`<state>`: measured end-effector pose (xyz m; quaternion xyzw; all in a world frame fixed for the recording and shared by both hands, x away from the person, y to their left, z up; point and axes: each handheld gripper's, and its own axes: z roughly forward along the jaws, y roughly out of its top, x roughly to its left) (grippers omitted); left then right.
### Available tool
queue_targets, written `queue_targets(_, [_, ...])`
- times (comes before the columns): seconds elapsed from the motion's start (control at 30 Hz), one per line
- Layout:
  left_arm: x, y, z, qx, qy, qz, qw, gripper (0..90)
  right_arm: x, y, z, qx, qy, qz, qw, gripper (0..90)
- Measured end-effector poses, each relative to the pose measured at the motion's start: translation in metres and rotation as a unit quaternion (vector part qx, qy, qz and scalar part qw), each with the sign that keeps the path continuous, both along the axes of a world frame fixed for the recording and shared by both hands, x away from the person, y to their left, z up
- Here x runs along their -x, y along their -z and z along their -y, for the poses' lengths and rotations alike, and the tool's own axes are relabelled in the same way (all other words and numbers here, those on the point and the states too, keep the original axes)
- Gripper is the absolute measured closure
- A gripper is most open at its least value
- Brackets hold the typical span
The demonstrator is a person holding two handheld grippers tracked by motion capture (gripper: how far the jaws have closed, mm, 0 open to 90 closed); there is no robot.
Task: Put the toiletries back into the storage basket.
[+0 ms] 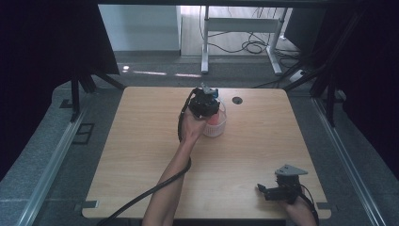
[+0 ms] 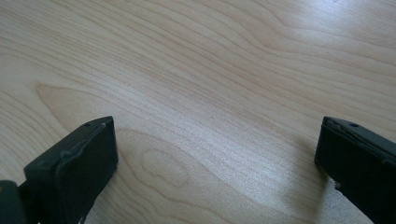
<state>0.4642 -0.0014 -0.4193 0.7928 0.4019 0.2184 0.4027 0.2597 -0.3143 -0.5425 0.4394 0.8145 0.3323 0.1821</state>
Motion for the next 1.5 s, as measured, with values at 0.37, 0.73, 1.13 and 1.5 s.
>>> queue_targets(0.37, [0.000,0.009,0.001,-0.001,-0.001,-0.005,1.0000,53.0,0.000,0.000,-0.001,-0.001,0.000,-0.001,1.0000,0.0])
queue_targets(0.73, [-0.001,0.019,0.001,-0.002,-0.004,-0.011,0.9999,53.0,0.000,0.000,-0.001,-0.001,-0.001,-0.001,1.0000,0.0])
queue_targets(1.13, [-0.004,0.024,-0.009,0.025,-0.010,-0.029,0.9992,52.4,0.000,0.000,-0.001,-0.001,-0.002,-0.001,1.0000,0.0])
queue_targets(1.5, [-0.003,0.028,-0.007,0.013,-0.006,-0.030,0.9994,47.9,0.000,0.000,-0.002,-0.001,-0.003,-0.001,1.0000,0.0])
